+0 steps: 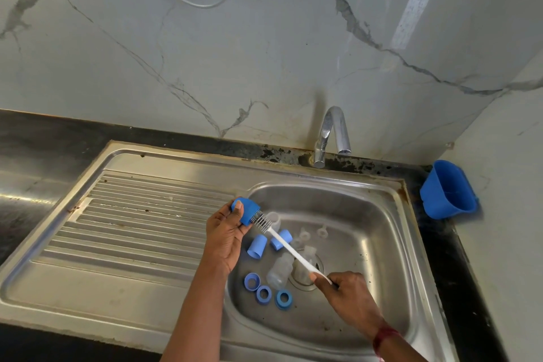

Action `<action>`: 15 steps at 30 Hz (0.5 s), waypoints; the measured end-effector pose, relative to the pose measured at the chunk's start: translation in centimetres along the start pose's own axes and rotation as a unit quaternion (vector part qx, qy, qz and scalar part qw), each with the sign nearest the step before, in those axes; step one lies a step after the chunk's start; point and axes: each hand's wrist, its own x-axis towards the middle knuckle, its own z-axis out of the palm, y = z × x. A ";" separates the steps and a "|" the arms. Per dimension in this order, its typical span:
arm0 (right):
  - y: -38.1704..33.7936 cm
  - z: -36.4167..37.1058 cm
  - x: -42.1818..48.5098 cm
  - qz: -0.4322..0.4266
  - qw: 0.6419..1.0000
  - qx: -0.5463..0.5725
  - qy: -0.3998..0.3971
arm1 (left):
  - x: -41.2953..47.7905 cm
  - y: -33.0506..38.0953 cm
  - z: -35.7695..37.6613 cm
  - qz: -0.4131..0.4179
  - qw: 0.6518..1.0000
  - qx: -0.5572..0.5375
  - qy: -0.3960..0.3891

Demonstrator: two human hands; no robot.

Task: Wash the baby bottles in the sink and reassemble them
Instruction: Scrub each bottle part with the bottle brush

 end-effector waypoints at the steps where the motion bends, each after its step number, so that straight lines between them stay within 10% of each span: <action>1: -0.1 0.1 0.0 -0.001 1.000 -0.005 -0.008 | 0.0 0.0 -0.1 0.000 1.000 -0.001 0.005; 15: -0.5 0.6 -1.4 -0.002 0.997 0.078 -0.011 | -0.1 0.2 0.4 0.029 1.000 0.008 0.002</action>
